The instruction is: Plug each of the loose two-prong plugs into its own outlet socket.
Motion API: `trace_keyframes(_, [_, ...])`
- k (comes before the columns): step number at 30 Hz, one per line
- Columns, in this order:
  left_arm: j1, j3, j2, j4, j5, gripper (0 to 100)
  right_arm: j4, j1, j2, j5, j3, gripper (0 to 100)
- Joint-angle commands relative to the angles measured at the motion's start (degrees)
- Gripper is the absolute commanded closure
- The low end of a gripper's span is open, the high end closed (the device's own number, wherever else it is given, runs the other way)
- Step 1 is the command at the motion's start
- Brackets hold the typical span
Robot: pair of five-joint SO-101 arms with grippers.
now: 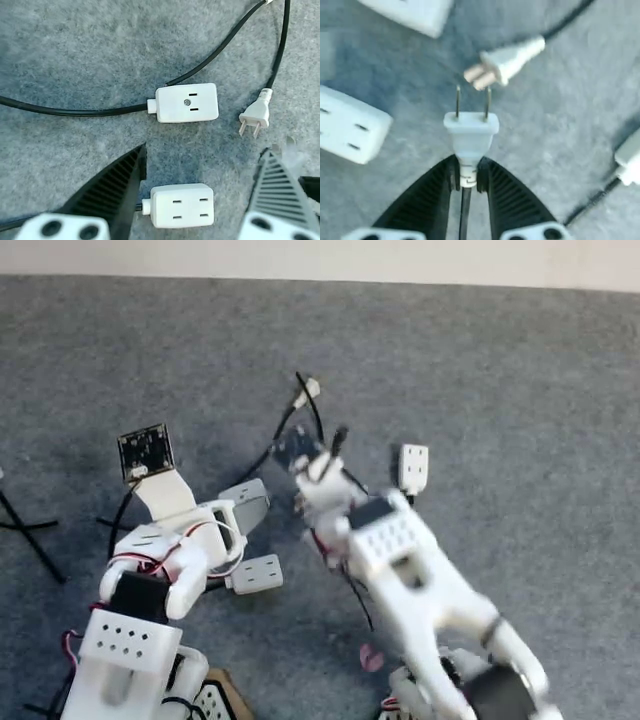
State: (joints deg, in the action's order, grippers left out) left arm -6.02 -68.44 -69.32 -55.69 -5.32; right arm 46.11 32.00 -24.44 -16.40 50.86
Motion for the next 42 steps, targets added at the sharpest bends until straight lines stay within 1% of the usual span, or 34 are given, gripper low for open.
trace_keyframes(1, [0.4, 3.0, -0.1, -0.7, 0.2, 65, -5.4, 4.5, -13.1, 0.2, 9.4, 99.3])
trace_keyframes(5, [0.1, 3.0, -0.2, -0.7, 0.1, 64, -5.4, 9.7, -19.9, 0.4, 12.6, 99.3])
trace_keyframes(8, [-0.2, 2.9, -0.2, -0.7, -1.8, 59, -5.4, 11.7, -21.0, 0.6, 13.0, 99.3])
trace_keyframes(12, [-4.4, 1.6, -0.2, -1.6, -4.1, 59, -5.4, 11.6, -21.1, 1.0, 13.0, 99.3])
trace_keyframes(15, [-6.5, 0.1, -0.3, -1.4, -5.4, 59, -5.4, 11.5, -21.4, 2.6, 12.9, 99.3])
trace_keyframes(18, [-6.6, -0.7, -0.2, -1.1, -6.0, 59, -3.5, 9.2, -21.5, 2.7, 12.3, 99.3])
trace_keyframes(21, [-6.6, -0.8, -0.2, -1.1, -6.0, 59, -0.1, 6.2, -22.5, 2.6, 7.9, 99.3])
trace_keyframes(26, [-6.8, -2.2, -0.2, -0.6, -6.0, 59, 9.5, 6.2, -26.7, 2.9, -1.5, 99.3])
trace_keyframes(31, [-6.8, -2.4, -0.1, 0.1, -6.0, 59, 16.1, 6.2, -27.8, 2.8, -8.8, 99.3])
trace_keyframes(36, [-6.8, -2.4, -0.1, 0.1, -6.0, 59, 18.6, 6.0, -28.2, 2.6, -12.5, 99.3])
trace_keyframes(42, [-6.9, -2.4, -0.1, -0.1, -6.0, 59, 18.3, 5.9, -27.7, 2.6, -13.0, 99.3])
